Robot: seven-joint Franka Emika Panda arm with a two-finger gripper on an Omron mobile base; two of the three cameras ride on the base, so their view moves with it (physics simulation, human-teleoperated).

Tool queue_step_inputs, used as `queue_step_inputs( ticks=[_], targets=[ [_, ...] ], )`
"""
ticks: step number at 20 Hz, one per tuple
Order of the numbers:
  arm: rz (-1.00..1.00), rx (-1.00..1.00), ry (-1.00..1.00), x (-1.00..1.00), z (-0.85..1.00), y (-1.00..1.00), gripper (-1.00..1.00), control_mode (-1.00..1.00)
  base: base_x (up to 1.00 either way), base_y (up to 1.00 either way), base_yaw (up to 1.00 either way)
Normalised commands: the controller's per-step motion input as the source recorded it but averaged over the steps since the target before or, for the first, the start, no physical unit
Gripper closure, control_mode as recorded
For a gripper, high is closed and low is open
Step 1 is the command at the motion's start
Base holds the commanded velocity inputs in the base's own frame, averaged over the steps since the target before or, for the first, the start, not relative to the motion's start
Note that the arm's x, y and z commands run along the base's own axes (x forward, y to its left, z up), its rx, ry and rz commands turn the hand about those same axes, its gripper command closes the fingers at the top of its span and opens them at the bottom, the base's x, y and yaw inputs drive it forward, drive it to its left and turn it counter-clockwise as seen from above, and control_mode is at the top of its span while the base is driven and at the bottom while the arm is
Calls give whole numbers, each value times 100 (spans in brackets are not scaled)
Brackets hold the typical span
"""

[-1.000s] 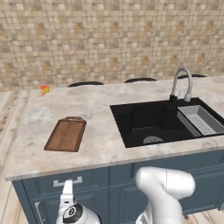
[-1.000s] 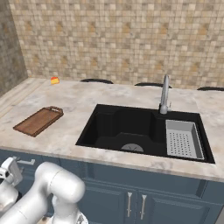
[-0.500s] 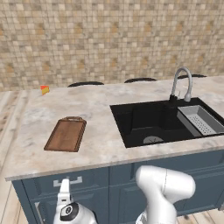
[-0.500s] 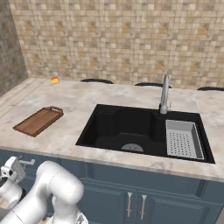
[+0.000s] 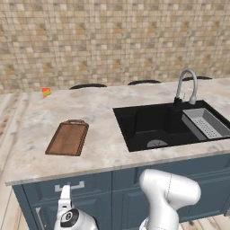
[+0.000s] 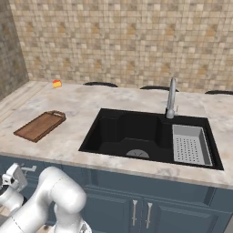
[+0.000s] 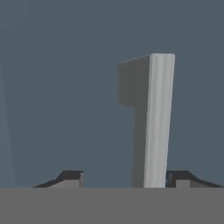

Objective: Open the drawer on the left and place the cutting tools on the cutting board.

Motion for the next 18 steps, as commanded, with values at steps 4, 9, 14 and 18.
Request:
queue_step_inputs(
  ticks=[4, 9, 14, 18],
  targets=[
    [0, 0, -5, 13, -8, 0, 100, -100, 0, 0, 0],
    [0, 0, 0, 1, 0, 0, 100, -100, 0, 0, 0],
    [0, 0, 0, 0, 0, 0, 100, -100, 0, 0, 0],
    [0, 0, 0, -20, 0, 0, 100, -100, 0, 0, 0]
  ],
)
